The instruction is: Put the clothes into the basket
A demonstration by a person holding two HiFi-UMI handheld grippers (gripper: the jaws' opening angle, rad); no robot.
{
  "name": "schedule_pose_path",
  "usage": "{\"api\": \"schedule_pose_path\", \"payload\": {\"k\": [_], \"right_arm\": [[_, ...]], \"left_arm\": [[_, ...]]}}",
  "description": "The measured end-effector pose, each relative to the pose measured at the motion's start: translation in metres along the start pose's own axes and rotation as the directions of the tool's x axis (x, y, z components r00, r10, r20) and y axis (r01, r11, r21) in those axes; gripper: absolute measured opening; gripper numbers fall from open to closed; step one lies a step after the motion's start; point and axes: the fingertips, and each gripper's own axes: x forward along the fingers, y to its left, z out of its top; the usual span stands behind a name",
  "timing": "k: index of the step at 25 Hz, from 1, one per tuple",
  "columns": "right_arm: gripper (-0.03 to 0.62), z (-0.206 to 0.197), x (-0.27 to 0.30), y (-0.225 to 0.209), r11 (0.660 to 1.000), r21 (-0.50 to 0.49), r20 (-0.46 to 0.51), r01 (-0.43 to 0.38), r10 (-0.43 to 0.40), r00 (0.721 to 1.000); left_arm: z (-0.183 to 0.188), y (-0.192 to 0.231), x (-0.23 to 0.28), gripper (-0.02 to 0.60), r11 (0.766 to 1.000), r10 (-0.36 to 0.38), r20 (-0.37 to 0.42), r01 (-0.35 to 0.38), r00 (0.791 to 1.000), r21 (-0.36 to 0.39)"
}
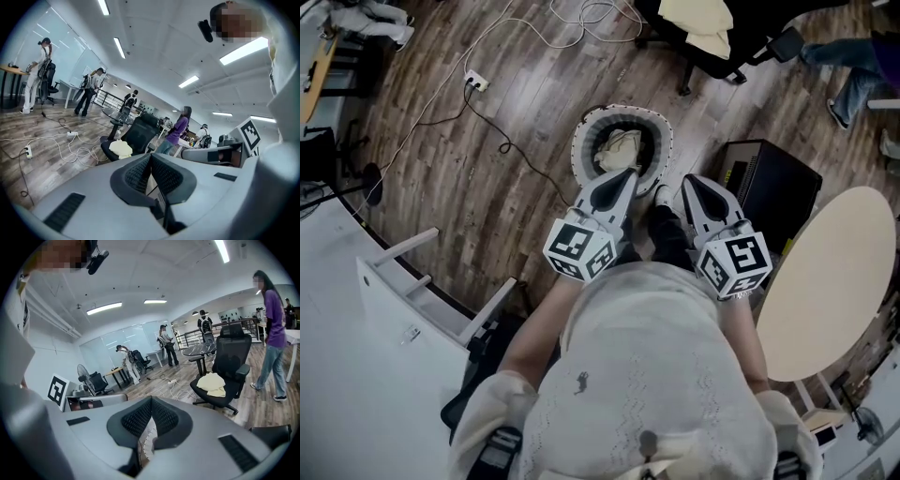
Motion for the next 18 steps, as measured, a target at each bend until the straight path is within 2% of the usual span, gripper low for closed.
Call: {"api": "schedule_pose_path", "payload": {"k": [4, 11, 18], "right_arm": [[0.008, 0.008, -0.003, 0.001, 1.0, -0.023, 0.01, -0.009, 0.009, 1.0], [0.008, 0.034, -0.02, 0.002, 0.998, -0.057, 0.048, 0.007, -0.004, 0.999], [0.006, 0.066, -0.048, 0.004, 1.0, 0.018, 0.133, 0.013, -0.015, 0.991]], "left_arm": [[0.02, -0.007, -0.005, 0.021, 0.999, 0.012, 0.052, -0.014, 0.999, 0.036], [0.049, -0.025, -0.011, 0.021, 0.999, -0.002, 0.118, -0.003, 0.993, 0.046], [0.078, -0.051, -0.022, 0.021, 0.996, -0.048, 0.167, 0.035, 0.985, 0.077]]}}
